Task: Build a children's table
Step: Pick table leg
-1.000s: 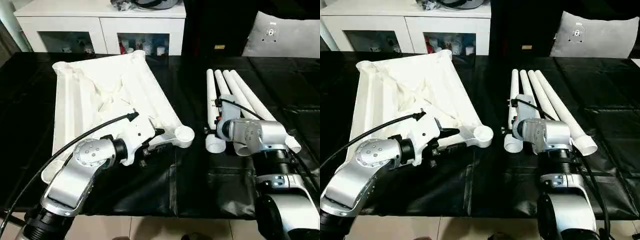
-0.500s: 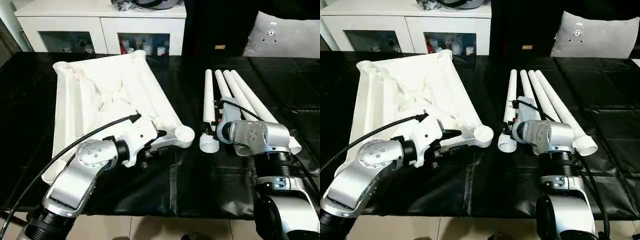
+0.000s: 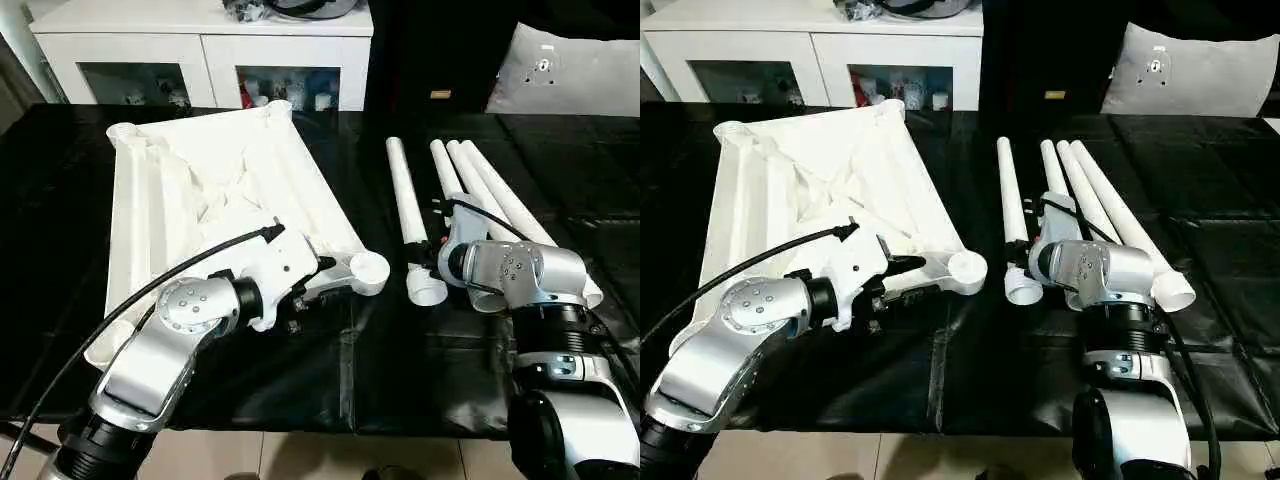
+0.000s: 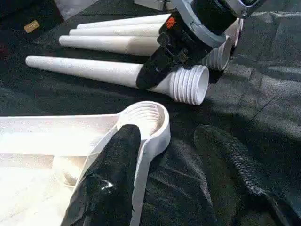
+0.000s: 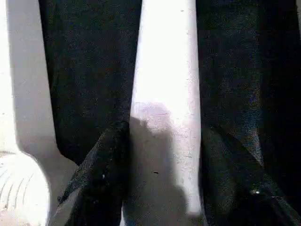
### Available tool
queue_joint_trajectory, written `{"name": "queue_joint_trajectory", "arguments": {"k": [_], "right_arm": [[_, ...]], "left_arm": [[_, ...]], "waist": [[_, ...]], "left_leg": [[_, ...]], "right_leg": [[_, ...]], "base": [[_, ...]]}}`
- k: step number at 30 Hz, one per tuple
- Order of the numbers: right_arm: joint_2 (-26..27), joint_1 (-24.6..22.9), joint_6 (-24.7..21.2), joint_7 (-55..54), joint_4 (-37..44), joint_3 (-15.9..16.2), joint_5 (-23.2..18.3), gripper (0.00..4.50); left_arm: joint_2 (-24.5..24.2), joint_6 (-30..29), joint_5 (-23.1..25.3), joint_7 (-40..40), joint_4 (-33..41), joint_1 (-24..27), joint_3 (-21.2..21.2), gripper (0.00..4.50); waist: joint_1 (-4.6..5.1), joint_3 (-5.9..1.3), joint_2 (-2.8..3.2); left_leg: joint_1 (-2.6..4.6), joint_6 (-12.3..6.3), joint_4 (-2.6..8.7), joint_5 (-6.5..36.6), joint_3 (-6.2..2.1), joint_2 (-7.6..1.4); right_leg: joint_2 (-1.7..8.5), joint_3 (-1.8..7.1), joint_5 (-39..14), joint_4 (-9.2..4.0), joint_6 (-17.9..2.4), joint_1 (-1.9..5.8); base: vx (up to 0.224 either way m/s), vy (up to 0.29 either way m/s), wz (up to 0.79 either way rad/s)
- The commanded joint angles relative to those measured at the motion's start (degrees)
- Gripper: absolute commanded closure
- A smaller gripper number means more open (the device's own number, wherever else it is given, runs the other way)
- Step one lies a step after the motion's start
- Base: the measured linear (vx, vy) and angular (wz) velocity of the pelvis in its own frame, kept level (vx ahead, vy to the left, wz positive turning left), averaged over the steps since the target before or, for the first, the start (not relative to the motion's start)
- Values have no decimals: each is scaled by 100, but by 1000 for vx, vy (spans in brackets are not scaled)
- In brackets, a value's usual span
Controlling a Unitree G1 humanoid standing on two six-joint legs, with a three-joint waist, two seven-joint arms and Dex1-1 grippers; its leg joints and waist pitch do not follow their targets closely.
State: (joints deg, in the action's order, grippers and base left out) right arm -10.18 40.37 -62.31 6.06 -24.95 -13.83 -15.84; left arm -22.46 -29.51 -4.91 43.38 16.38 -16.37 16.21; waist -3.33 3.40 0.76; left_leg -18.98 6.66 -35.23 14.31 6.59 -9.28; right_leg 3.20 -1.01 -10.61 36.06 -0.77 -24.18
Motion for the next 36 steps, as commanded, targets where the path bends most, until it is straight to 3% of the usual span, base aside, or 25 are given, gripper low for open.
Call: {"name": "queue_joint_trajectory", "arguments": {"k": [1, 5, 7, 10, 12, 16, 18, 19, 21, 23, 25, 26, 28, 30, 33, 36], "right_arm": [[4, 55, 79, -25, 32, -30, 3, 257], [35, 70, 258, -156, 89, -139, -2, 260], [30, -42, 750, -93, 402, -130, 16, 260], [142, -38, 995, -179, 566, -389, -123, 260], [138, -165, 1723, -279, 855, -254, 108, 260], [-10, -296, 2193, -390, 1017, 126, 518, 260], [68, -289, 2048, -218, 1101, -103, 220, 260], [184, -260, 1955, 12, 1156, -455, -211, 260], [225, -253, 1962, 96, 1174, -588, -380, 260], [331, -286, 2078, 434, 1291, -968, -988, 260], [367, -376, 2369, 802, 1459, -1074, -1331, 260], [399, -424, 2500, 1076, 1562, -1136, -1537, 260], [412, -454, 2460, 1347, 1636, -1208, -1757, 260], [314, -512, 2486, 1490, 1629, -1126, -1656, 260], [284, -564, 2433, 1774, 1696, -1113, -1828, 260], [249, -631, 2306, 1916, 1784, -1045, -1926, 261]], "left_arm": [[-9, -26, -42, -36, -30, -46, 31, 224], [5, -16, -39, -69, -35, -48, 21, 224], [16, -7, -43, -94, -40, -53, -6, 224], [16, 1, -40, -100, -51, -62, -17, 224], [37, 20, -36, -132, -65, -82, -40, 224], [91, 58, -22, -224, -94, -114, -87, 224], [156, 109, 31, -355, -162, -160, -136, 224], [248, 151, 91, -539, -277, -232, -213, 224], [288, 152, 108, -619, -327, -271, -258, 224], [461, 123, 18, -850, -469, -436, -482, 224], [711, -18, -320, -991, -558, -637, -822, 198], [877, -68, -584, -1049, -608, -801, -1052, 191], [1000, -76, -808, -1053, -642, -946, -1218, 186], [1140, -14, -936, -1164, -728, -1159, -1365, 156], [1368, -17, -1127, -1355, -865, -1410, -1577, 147], [1570, -48, -1264, -1528, -988, -1606, -1754, 102]], "waist": [[-25, -403, -17], [-24, -401, -13], [-26, -405, -1], [-29, -411, -10], [-28, -406, -4], [-23, -403, -2], [-1, -396, -1], [8, -403, -6], [-6, -408, 8], [3, -413, -1], [-31, -424, -1], [-44, -428, 35], [-60, -429, 0], [-72, -425, -17], [-75, -420, -27], [-88, -421, -44]], "left_leg": [[-145, -138, 374, -322, 112, -102], [-144, -139, 374, -331, 113, -103], [-147, -122, 373, -289, 114, -109], [-145, -159, 372, -360, 118, -106], [-144, -163, 368, -374, 121, -104], [-149, -134, 368, -352, 120, -89], [-151, -139, 375, -221, 119, -81], [-149, -181, 373, -165, 124, -81], [-153, -210, 375, -216, 105, -92], [-156, -265, 362, -252, 111, -91], [-159, -341, 349, -323, 111, -88], [-163, -337, 342, -336, 106, -90], [-170, -422, 340, -353, 106, -90], [-168, -458, 337, -367, 103, -93], [-183, -501, 336, -374, 102, -86], [-182, -525, 329, -361, 105, -79]], "right_leg": [[279, 178, -65, -317, -1414, 491], [276, 177, -75, -319, -1405, 486], [289, 176, -132, -316, -1387, 482], [277, 184, -3, -306, -1351, 487], [277, 177, -7, -315, -1334, 471], [260, 179, -74, -321, -1298, 487], [246, 184, -171, -332, -1275, 492], [245, 189, -138, -329, -1282, 496], [254, 183, -62, -320, -1308, 497], [257, 187, 70, -315, -1359, 505], [263, 182, 189, -312, -1437, 516], [275, 181, 218, -296, -1475, 513], [266, 176, 298, -305, -1582, 515], [262, 166, 218, -311, -1578, 510], [277, 170, 33, -336, -1538, 524], [276, 173, -108, -367, -1491, 535]], "base": [[0, 0, 0], [0, 0, 0], [0, 0, 0], [0, 0, 0], [0, 0, 0], [0, 0, 0], [0, 0, 0], [0, 0, 0], [0, 0, 0], [0, 0, 0], [0, 0, 0], [0, 0, 0], [0, 0, 0], [0, 0, 0], [0, 0, 0], [0, 0, 0]]}}
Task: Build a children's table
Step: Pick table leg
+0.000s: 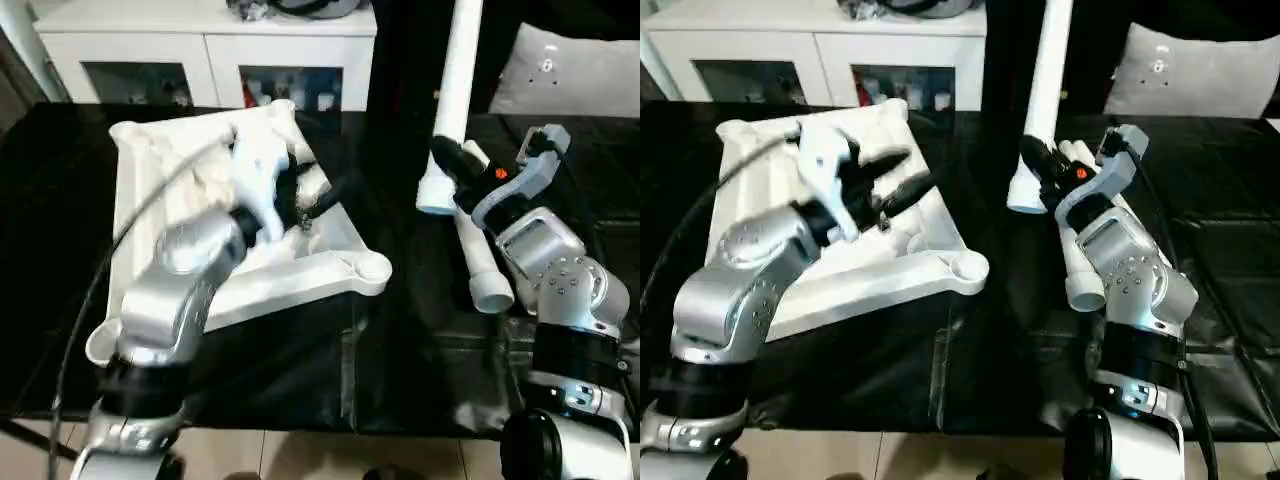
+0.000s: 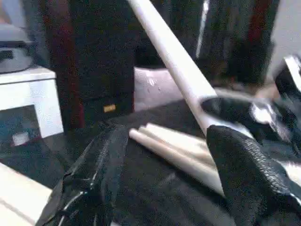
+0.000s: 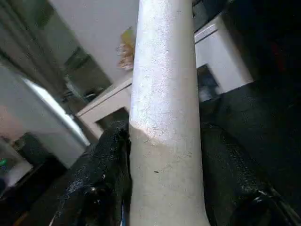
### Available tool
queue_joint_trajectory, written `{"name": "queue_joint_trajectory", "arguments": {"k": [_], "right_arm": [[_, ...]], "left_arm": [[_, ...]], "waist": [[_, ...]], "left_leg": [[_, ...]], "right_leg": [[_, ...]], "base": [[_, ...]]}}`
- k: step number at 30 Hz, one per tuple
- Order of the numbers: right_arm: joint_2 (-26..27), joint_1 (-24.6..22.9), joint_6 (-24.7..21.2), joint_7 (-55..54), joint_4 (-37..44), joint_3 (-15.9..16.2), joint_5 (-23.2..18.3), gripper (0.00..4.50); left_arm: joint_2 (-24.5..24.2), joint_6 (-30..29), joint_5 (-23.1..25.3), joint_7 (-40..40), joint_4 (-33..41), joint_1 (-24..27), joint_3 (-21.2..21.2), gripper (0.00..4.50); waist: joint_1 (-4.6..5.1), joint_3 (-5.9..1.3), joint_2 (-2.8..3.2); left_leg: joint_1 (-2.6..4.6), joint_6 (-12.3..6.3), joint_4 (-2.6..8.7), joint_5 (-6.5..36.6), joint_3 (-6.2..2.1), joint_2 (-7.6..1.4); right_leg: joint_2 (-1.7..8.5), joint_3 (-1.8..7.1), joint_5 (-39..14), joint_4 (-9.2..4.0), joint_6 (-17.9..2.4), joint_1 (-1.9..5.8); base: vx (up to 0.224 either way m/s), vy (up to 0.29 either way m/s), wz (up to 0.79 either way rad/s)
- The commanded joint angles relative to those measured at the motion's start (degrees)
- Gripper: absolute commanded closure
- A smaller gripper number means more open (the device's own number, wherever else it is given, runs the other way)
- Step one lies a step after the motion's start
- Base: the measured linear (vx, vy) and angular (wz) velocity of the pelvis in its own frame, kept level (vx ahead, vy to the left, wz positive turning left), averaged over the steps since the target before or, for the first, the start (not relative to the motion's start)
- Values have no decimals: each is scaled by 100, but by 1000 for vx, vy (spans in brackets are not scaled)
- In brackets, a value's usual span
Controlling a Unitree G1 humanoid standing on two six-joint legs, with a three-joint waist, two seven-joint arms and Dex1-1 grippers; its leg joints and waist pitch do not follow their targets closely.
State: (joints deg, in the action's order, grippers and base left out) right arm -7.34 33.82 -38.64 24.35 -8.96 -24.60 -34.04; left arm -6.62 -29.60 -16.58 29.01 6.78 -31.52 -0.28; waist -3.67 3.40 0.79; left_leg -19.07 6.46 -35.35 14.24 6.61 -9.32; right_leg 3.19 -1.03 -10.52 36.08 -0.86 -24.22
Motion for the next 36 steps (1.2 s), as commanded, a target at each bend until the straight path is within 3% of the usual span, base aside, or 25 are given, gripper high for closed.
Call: {"name": "queue_joint_trajectory", "arguments": {"k": [1, 3, 9, 10, 13, 15, 20, 21, 24, 36], "right_arm": [[-31, -31, -18, 193, 253, 81, -199, 261], [2, -111, 91, 362, 378, 114, -358, 261], [-65, -269, -199, 1135, 515, 108, -882, 262], [-79, -306, -244, 1231, 554, 130, -946, 262], [-171, -620, -593, 1940, 933, 320, -1488, 262], [-199, -719, -688, 2145, 1054, 395, -1627, 262], [-236, -852, -691, 2312, 1171, 614, -1653, 262], [-236, -853, -693, 2317, 1174, 616, -1655, 262], [-286, -898, -720, 2393, 1274, 686, -1709, 262], [-446, -1009, -564, 2502, 1332, 1145, -1405, 262]], "left_arm": [[130, -89, -210, -203, -102, -229, -221, 99], [336, -199, -416, -343, -173, -413, -356, 85], [734, -541, -978, -525, -119, -598, -527, 66], [776, -565, -1033, -553, -122, -617, -559, 32], [1124, -749, -1494, -766, -141, -758, -822, 28], [1229, -822, -1652, -809, -133, -792, -886, 28], [1401, -928, -2122, -708, 105, -800, -877, 28], [1405, -936, -2137, -708, 111, -800, -879, 6], [1493, -1142, -2463, -764, 232, -806, -964, 0], [1329, -1141, -2343, -930, 146, -708, -766, 0]], "waist": [[-54, -423, -55], [-66, -416, -60], [-118, -415, -75], [-136, -413, -77], [-192, -409, -107], [-199, -409, -104], [-215, -392, -112], [-214, -392, -115], [-212, -391, -112], [-196, -397, -135]], "left_leg": [[-175, -497, 341, -377, 102, -73], [-177, -524, 337, -349, 104, -77], [-182, -666, 326, -383, 101, -86], [-182, -688, 338, -400, 91, -99], [-180, -753, 330, -389, 93, -109], [-186, -787, 325, -404, 88, -103], [-186, -728, 347, -372, 82, -121], [-187, -697, 346, -359, 83, -114], [-192, -649, 346, -396, 78, -112], [-199, -712, 336, -553, 77, -111]], "right_leg": [[278, 171, -152, -367, -1461, 536], [281, 173, -211, -384, -1455, 535], [276, 166, -279, -381, -1472, 524], [284, 161, -332, -393, -1448, 511], [288, 164, -381, -404, -1446, 519], [291, 159, -433, -408, -1441, 516], [304, 151, -832, -453, -1285, 487], [303, 151, -899, -459, -1246, 485], [297, 149, -901, -458, -1190, 485], [296, 140, -832, -462, -1093, 478]], "base": [[0, 0, 0], [0, 0, 0], [0, 0, 0], [0, 0, 0], [0, 0, 0], [0, 0, 0], [0, 0, 0], [0, 0, 0], [0, 0, 0], [0, 0, 0]]}}
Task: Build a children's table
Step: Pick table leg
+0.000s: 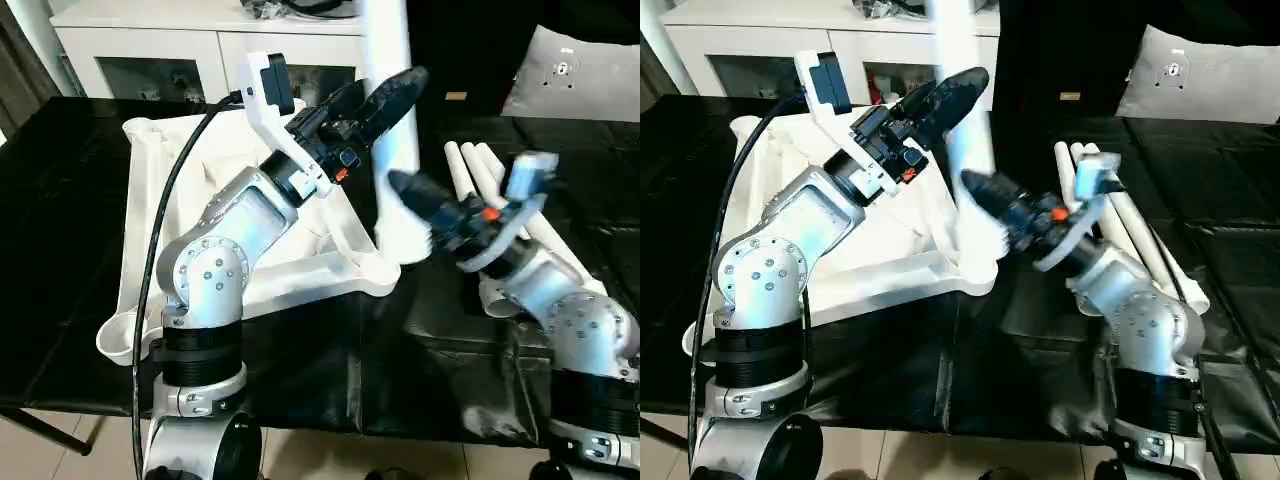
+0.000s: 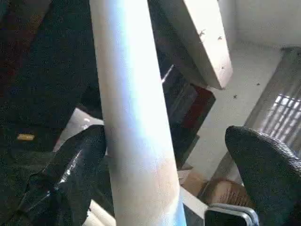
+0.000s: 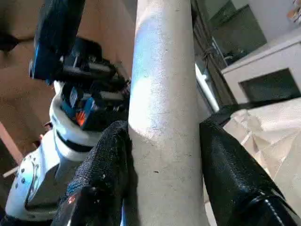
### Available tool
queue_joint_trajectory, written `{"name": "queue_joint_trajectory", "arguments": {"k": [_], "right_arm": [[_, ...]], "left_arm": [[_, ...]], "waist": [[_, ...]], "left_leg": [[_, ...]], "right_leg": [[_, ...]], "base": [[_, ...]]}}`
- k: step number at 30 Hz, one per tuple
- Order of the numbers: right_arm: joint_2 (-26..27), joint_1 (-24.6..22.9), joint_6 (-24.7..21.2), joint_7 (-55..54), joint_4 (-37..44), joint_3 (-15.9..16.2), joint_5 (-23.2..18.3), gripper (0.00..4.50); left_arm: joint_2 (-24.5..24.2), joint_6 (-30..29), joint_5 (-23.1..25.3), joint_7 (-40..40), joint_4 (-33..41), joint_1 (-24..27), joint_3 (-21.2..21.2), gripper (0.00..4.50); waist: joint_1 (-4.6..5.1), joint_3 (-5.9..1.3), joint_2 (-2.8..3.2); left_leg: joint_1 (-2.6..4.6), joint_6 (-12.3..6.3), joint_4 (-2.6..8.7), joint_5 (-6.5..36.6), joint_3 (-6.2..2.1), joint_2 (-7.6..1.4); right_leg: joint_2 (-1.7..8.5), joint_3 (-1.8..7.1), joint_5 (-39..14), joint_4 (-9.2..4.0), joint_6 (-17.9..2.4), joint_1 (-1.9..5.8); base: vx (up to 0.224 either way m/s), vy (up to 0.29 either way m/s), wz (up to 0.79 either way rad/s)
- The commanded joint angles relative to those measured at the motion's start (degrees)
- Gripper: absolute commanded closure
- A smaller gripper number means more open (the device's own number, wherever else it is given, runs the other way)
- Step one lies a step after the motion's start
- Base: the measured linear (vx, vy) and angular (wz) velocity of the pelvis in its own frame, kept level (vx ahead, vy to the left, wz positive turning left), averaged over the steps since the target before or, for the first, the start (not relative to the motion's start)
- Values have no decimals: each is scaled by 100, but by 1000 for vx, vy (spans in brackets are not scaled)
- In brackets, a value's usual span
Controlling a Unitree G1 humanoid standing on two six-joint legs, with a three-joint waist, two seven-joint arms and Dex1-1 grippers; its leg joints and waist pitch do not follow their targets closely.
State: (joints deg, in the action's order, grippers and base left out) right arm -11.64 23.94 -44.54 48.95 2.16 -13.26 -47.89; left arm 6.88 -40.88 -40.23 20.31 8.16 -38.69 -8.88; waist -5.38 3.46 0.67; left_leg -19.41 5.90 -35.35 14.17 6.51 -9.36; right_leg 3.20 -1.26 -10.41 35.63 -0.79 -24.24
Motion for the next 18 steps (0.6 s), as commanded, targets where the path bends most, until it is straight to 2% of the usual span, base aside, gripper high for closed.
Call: {"name": "queue_joint_trajectory", "arguments": {"k": [1, 4, 9, 10, 12, 13, 14, 16, 17, 18], "right_arm": [[17, -26, 97, 52, 237, 14, -13, 262], [42, -32, 111, 45, 243, 1, -87, 262], [-45, -25, 369, 69, 240, 217, 169, 262], [-42, 2, 430, 34, 262, 279, 231, 262], [-31, 14, 527, -41, 279, 344, 363, 262], [25, 15, 899, -265, 252, 522, 819, 262], [25, 15, 899, -265, 252, 522, 819, 262], [111, 24, 1186, -490, 184, 603, 1131, 262], [142, 31, 1270, -577, 151, 611, 1198, 262], [193, 51, 1333, -668, 92, 600, 1234, 262]], "left_arm": [[-36, -2, 27, -71, 0, 12, 105, 0], [-40, 5, 7, -93, -8, 13, 101, 0], [-94, 82, 155, -150, -27, -1, 157, 0], [-210, 116, 438, -219, -29, 2, 338, 17], [-300, 127, 635, -297, -47, -4, 476, 17], [-364, 327, 978, -445, -101, -5, 634, 27], [-364, 327, 978, -445, -101, -5, 634, 34], [-301, 533, 1131, -572, -142, 24, 663, 34], [-279, 606, 1179, -620, -156, 33, 665, 34], [-299, 817, 1428, -730, -202, 38, 757, 34]], "waist": [[-28, -404, -126], [-28, -404, -128], [-24, -416, -129], [-23, -419, -121], [-15, -424, -116], [-24, -433, -110], [-24, -432, -114], [-23, -447, -74], [-24, -446, -76], [-23, -443, -65]], "left_leg": [[-165, -657, 339, -544, 84, -113], [-166, -674, 338, -579, 83, -116], [-169, -702, 332, -654, 81, -127], [-164, -728, 330, -676, 78, -135], [-156, -761, 323, -724, 78, -147], [-158, -763, 319, -790, 72, -154], [-168, -748, 317, -829, 67, -165], [-170, -701, 300, -894, 73, -150], [-177, -694, 302, -894, 72, -155], [-183, -687, 309, -857, 63, -164]], "right_leg": [[298, 161, -845, -412, -1105, 476], [300, 160, -793, -404, -1127, 476], [309, 146, -682, -390, -1143, 480], [310, 140, -655, -389, -1143, 474], [312, 138, -600, -381, -1120, 460], [321, 133, -540, -370, -1116, 458], [327, 128, -525, -375, -1097, 451], [325, 117, -354, -353, -1178, 456], [327, 116, -311, -352, -1193, 454], [333, 106, -287, -358, -1210, 459]], "base": [[0, 0, 0], [0, 0, 0], [0, 0, 0], [0, 0, 0], [0, 0, 0], [0, 0, 0], [0, 0, 0], [0, 0, 0], [0, 0, 0], [0, 0, 0]]}}
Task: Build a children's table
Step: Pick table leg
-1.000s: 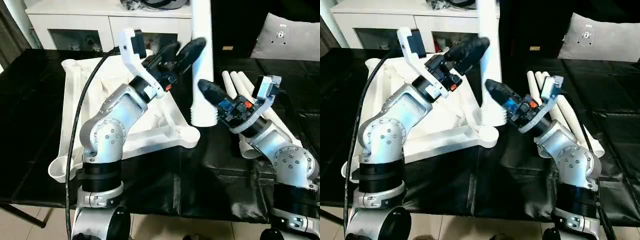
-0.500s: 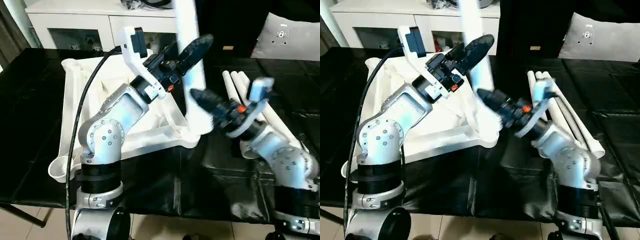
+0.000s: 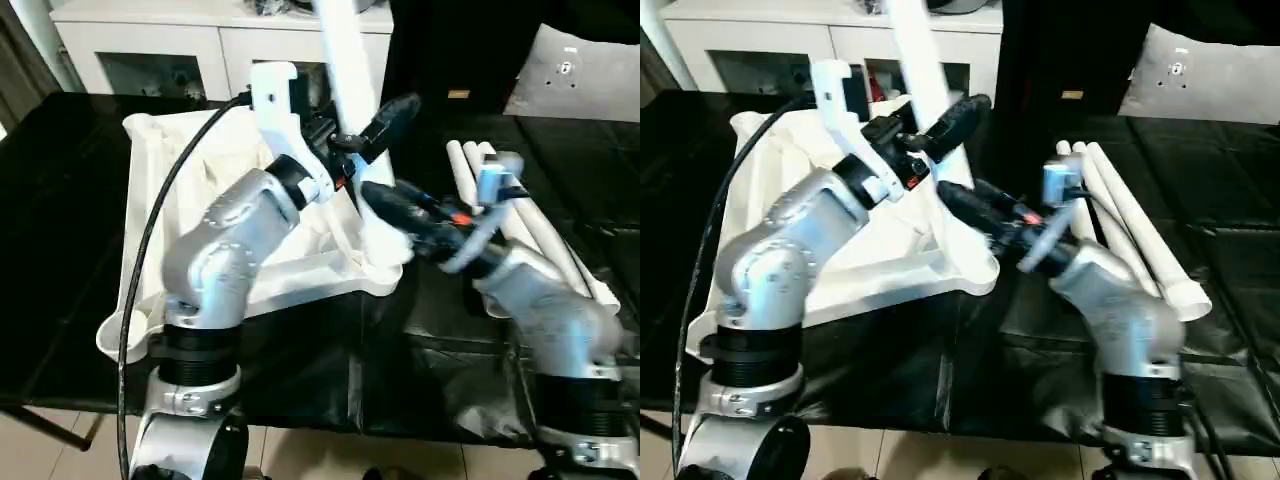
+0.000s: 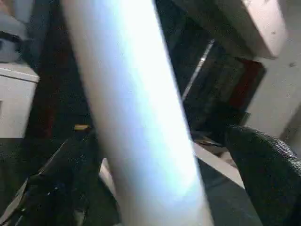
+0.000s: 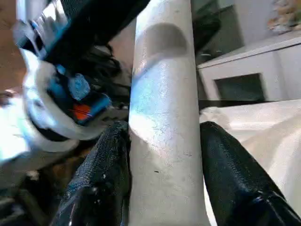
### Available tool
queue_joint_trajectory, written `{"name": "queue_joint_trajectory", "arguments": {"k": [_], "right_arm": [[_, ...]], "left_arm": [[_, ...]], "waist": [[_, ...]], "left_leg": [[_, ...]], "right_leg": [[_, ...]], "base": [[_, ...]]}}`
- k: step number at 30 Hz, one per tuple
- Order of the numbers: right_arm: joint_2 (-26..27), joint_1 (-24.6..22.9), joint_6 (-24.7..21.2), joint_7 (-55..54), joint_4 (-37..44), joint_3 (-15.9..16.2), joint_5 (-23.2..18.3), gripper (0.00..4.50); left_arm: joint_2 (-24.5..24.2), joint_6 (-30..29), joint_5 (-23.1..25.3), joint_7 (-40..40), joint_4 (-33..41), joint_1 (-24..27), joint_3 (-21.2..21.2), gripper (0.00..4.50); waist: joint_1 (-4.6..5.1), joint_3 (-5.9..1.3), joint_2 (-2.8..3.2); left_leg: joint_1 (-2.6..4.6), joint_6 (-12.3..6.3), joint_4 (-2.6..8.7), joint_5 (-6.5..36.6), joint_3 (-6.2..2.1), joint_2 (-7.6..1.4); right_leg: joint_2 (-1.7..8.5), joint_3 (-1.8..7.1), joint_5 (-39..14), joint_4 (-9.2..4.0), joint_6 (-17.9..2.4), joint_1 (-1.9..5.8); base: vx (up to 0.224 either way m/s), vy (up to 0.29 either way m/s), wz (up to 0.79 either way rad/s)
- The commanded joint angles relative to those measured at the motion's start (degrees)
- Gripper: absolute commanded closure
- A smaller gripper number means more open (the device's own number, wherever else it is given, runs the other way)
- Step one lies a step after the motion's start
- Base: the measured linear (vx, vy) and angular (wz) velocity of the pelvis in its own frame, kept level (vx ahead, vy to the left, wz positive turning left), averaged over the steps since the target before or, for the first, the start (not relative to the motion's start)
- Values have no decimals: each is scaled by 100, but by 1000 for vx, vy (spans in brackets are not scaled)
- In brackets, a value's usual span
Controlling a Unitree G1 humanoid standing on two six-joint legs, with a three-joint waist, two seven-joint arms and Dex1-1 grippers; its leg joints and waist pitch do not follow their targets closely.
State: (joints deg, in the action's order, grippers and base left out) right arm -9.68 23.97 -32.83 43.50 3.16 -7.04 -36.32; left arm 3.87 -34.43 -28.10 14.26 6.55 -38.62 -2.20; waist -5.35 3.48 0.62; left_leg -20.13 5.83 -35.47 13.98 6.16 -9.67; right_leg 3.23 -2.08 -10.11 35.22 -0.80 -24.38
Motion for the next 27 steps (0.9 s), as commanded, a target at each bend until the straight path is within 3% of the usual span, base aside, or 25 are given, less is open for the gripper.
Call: {"name": "queue_joint_trajectory", "arguments": {"k": [1, 7, 9, 13, 20, 27], "right_arm": [[23, 58, 208, -173, -48, -22, 84, 262], [118, 83, 696, -370, -218, 138, 479, 262], [136, 67, 771, -354, -218, 206, 564, 262], [146, 43, 925, -352, -205, 313, 657, 262], [129, 17, 1195, -251, -159, 490, 821, 262], [99, 15, 1299, -232, -225, 540, 865, 262]], "left_arm": [[-21, 315, 391, -198, -71, 33, 161, 41], [55, 894, 865, -393, -206, 42, 407, 98], [119, 920, 802, -323, -185, 76, 419, 124], [218, 858, 621, -266, -159, 140, 353, 129], [421, 73, 86, -538, -243, 206, -37, 204], [468, 96, -167, -528, -246, 162, -240, 240]], "waist": [[-19, -446, -67], [-15, -449, -65], [-19, -447, -67], [-8, -445, -62], [1, -437, -48], [-7, -448, -46]], "left_leg": [[-107, -679, 321, -799, 97, -129], [-126, -601, 323, -693, 102, -134], [-128, -578, 328, -666, 103, -136], [-126, -581, 327, -587, 105, -137], [-125, -550, 329, -423, 109, -133], [-123, -606, 321, -493, 102, -135]], "right_leg": [[327, 185, -287, -316, -1213, 485], [339, 185, -166, -295, -1249, 508], [342, 186, -150, -292, -1275, 512], [339, 186, -136, -291, -1311, 509], [328, 180, -279, -305, -1326, 507], [328, 179, -164, -293, -1340, 505]], "base": [[0, 0, 0], [0, 0, 0], [0, 0, 0], [0, 0, 0], [0, 0, 0], [0, 0, 0]]}}
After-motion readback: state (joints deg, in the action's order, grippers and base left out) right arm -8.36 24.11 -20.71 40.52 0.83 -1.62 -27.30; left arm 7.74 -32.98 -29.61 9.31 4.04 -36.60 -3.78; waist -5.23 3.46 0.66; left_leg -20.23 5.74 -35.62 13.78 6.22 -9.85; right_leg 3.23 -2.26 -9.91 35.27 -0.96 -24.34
